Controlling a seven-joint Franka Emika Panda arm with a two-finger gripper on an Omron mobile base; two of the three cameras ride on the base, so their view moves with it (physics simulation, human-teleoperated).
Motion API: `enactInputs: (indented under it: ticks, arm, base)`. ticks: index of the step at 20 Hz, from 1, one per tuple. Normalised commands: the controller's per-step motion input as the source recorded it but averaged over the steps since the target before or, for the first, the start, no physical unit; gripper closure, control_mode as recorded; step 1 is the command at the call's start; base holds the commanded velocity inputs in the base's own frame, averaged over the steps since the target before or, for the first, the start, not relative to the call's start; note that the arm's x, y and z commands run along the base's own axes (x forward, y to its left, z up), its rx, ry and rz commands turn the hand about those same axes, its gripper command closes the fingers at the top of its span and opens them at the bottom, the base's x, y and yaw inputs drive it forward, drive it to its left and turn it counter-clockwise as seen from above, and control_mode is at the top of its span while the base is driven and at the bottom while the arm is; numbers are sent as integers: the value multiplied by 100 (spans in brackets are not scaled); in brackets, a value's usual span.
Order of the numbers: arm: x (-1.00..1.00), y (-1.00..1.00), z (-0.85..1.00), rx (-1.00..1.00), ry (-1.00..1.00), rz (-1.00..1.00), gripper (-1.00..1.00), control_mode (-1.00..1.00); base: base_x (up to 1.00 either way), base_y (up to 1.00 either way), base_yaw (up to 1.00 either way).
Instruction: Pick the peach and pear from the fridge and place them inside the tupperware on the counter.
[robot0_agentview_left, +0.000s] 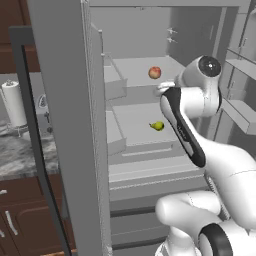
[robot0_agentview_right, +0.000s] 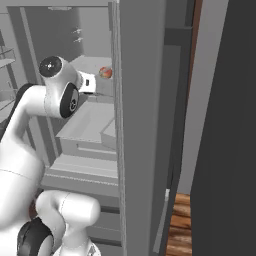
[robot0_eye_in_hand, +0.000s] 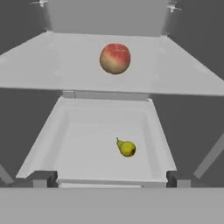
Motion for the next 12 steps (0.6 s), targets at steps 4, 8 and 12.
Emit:
enactInputs:
  ticks: [4,8,12]
  arm:
    - [37,-15,43,2,3,-2,-100,-100]
    - [40,-20,8,10,5,-4,-100,-100]
    - [48,-11,0,12,7,-4,-100,-100]
  base:
    - [0,0,0]
    - [0,0,0]
    - [0,0,0]
